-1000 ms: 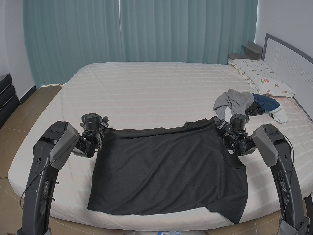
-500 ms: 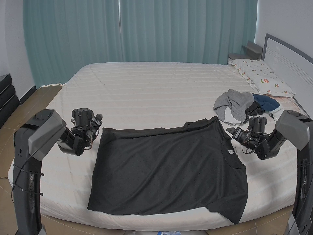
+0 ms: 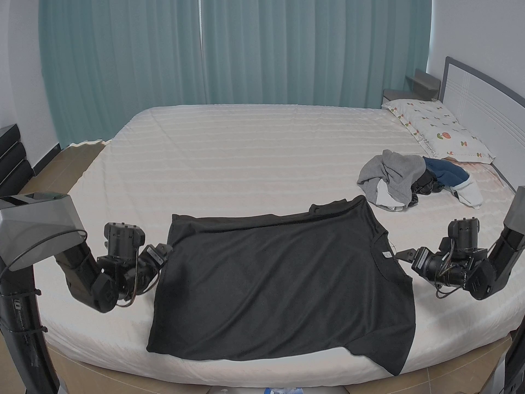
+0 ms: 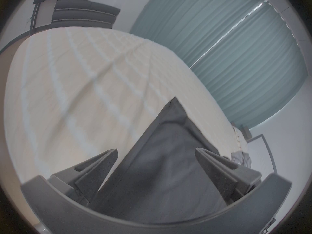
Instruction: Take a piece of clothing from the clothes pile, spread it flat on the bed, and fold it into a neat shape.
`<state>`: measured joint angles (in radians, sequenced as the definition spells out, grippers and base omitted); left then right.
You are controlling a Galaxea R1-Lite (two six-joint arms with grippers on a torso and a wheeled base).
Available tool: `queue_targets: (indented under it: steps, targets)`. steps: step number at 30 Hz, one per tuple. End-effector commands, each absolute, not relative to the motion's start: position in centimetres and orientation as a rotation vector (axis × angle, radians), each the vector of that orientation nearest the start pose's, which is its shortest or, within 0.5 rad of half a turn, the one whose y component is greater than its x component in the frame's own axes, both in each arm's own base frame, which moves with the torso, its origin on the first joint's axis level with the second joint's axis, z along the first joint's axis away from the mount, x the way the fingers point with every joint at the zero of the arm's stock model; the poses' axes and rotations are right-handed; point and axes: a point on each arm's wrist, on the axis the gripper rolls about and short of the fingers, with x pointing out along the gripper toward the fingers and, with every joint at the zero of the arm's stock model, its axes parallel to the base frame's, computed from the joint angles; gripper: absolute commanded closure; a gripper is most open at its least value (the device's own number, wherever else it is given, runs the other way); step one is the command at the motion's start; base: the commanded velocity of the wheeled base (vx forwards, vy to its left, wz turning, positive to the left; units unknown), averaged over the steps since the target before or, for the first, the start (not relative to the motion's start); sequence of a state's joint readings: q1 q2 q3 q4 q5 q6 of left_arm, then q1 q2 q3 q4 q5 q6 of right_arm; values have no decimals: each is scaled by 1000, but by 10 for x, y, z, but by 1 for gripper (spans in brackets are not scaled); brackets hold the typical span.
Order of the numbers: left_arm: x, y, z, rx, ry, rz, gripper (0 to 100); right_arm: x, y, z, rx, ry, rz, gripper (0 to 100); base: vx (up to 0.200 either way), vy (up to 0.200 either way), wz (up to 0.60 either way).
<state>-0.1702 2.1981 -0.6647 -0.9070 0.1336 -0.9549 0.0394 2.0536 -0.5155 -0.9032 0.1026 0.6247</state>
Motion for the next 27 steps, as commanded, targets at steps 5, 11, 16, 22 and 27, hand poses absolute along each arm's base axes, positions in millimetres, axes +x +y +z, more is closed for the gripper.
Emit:
queue_targets:
  steps: [5,11,16,22,27]
  targets:
    - [260,-63,12,-897,710,180,0,237,25,42,625,755,-2,0,-200,0,0]
    - [249,-61,6,-885,735,183,0,235,25,31,618,804,-17,0,-200,0,0]
    - [248,-61,-11,-844,785,214,0,235,25,30,619,809,-20,0,-40,0,0]
    - [252,-61,-28,-765,803,207,0,235,24,29,618,809,-24,0,0,0,0]
    - [256,-67,-35,-751,754,209,0,238,23,23,619,827,-35,0,0,0,0]
